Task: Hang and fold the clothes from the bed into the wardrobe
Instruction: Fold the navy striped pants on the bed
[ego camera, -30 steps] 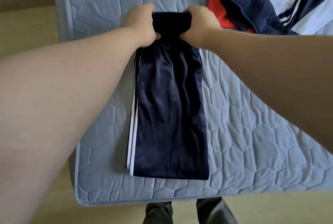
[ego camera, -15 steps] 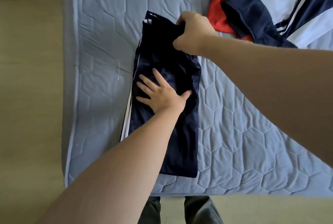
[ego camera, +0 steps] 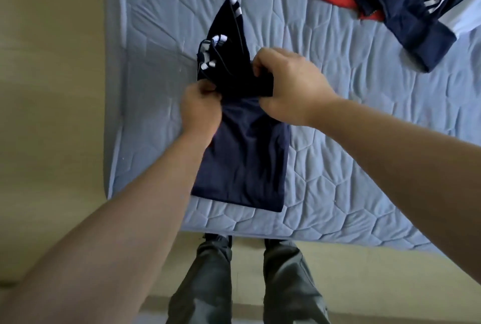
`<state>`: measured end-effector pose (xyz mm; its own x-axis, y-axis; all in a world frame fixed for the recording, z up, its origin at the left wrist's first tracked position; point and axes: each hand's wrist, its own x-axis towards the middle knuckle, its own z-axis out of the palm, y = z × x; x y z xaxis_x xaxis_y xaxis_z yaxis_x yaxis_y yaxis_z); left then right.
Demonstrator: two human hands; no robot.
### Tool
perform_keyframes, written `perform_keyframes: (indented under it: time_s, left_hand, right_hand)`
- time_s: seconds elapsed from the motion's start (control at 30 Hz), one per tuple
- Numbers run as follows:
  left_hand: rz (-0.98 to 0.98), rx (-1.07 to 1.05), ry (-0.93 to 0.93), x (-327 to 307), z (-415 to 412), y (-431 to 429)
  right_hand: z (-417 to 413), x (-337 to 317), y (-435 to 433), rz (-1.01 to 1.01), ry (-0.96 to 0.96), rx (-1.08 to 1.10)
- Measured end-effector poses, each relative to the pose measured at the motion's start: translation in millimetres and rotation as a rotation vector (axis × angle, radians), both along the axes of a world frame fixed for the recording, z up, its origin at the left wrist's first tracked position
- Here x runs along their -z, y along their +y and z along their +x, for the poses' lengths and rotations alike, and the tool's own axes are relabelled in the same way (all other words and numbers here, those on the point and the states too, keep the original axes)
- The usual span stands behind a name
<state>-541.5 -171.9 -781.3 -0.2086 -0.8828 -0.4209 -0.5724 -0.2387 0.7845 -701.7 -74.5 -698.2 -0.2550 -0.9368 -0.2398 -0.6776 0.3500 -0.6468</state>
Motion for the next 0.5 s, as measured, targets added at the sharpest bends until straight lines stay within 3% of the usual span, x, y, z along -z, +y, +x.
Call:
perform_keyframes:
  time_s: [0.07,0.1,0.17,0.3,0.5]
  left_hand:
    - [0.564,-0.304,0.338,-22.9,26.2,-5.8]
    - [0.758,-0.324,0.419,-27.9,39.1,-9.2]
    - [0.956,-0.209,0.4,-37.8,57.5,-14.2]
    - [1.061,0.055,0.177,-50.3,68.0,-14.2]
    - [0.943,0.211,-0.302,-39.8,75.2,10.8]
  right_hand:
    - [21.7,2.0,18.5,-0.057,0.085,-0.118]
    - [33.0,4.3,28.2,-0.081,0.137,-0.187]
    - [54.2,11.3,48.1,-0.112,0.239,-0.317]
    - [86.4,32.4,77.4,-0.082,0.323,-0.489]
    - [123.1,56.1,102.9,-0.008,0.36,-0.501]
